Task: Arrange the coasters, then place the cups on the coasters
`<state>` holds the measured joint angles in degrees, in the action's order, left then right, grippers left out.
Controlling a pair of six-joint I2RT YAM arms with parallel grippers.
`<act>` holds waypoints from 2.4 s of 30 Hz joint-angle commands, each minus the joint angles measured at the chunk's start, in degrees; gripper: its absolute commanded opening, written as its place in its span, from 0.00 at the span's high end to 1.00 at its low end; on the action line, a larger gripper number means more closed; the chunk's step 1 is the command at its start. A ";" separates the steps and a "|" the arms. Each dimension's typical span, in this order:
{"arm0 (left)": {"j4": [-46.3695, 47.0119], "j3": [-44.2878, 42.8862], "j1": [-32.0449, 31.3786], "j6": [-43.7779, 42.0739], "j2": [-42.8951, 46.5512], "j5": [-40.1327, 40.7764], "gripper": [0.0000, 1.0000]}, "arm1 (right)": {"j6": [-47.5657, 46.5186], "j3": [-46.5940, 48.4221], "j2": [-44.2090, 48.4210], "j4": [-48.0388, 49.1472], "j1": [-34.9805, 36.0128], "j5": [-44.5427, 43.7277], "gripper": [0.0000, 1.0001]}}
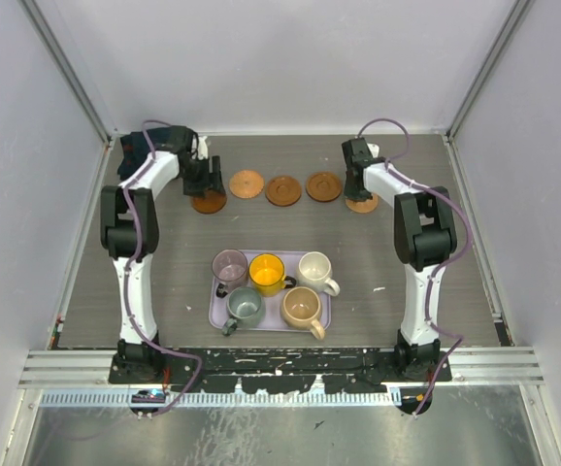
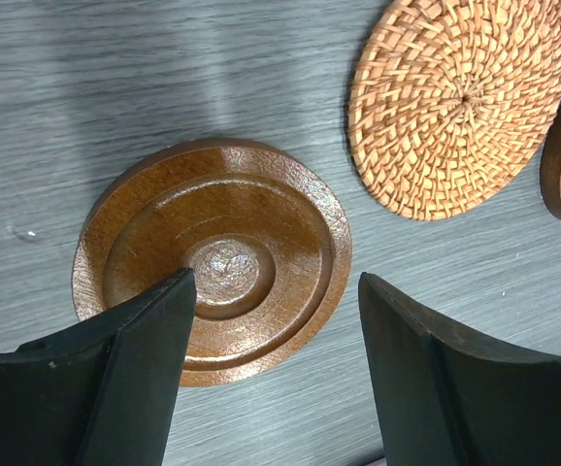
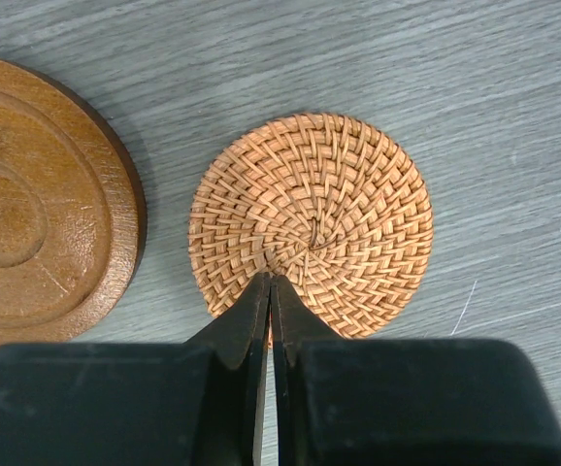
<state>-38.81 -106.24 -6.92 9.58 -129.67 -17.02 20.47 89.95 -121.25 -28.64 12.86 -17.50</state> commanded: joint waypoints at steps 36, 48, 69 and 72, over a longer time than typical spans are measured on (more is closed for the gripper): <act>15.62 1.89 2.87 1.01 13.41 -7.75 0.25 | -8.71 0.02 13.14 12.45 -0.90 4.53 0.89; 26.40 31.14 2.87 4.80 32.04 -0.86 0.24 | -12.23 6.48 7.91 10.71 15.17 7.02 0.82; 30.65 55.36 2.87 9.09 56.45 9.10 0.22 | -8.20 32.13 -16.60 12.87 22.16 13.57 0.81; 30.53 55.25 2.87 9.37 56.45 7.76 0.22 | -7.70 34.33 -18.49 13.58 22.37 14.57 0.80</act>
<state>-11.79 -50.50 -4.36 17.85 -74.98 -9.26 11.77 119.70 -138.50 -18.06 34.44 -5.17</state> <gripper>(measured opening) 0.781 0.196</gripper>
